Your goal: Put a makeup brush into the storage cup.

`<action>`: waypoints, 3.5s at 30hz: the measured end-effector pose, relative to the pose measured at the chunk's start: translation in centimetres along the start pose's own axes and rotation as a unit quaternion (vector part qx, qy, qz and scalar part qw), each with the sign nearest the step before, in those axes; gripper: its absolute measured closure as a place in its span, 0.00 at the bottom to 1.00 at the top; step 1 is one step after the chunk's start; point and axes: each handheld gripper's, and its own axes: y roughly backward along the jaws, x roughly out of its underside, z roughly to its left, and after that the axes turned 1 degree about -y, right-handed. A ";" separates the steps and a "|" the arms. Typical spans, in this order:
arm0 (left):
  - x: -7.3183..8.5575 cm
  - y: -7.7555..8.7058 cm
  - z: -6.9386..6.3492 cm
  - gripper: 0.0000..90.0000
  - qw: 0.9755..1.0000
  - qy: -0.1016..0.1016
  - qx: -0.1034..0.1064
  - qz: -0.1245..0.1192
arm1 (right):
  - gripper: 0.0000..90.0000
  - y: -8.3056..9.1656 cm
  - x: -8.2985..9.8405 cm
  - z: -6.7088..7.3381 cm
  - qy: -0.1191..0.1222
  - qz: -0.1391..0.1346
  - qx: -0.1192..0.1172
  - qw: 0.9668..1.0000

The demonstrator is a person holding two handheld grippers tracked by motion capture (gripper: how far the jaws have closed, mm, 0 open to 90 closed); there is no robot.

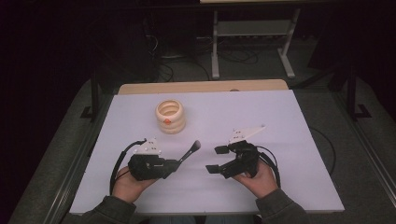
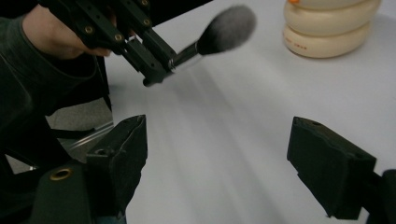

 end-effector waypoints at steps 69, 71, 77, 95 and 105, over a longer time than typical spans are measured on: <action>-1.3 -1.9 -0.1 0.88 0.999 -0.003 0.042 0.019 | 0.45 0.5 1.0 -0.4 0.006 0.024 0.003 1.000; -1.4 -1.7 0.2 0.88 0.999 -0.002 0.039 0.018 | 0.45 0.9 1.3 -0.6 0.006 0.023 0.015 1.000; -1.8 -1.0 1.3 0.88 0.999 0.010 0.035 0.010 | 0.40 2.0 2.3 -1.3 -0.006 0.021 0.046 0.999; -2.9 1.3 5.4 0.88 0.998 0.052 0.000 -0.022 | 0.36 5.5 5.0 -2.9 -0.022 0.015 0.102 0.994; -3.3 1.9 6.5 0.88 0.997 0.066 -0.014 -0.027 | 0.31 6.4 5.7 -3.0 -0.029 0.007 0.117 0.993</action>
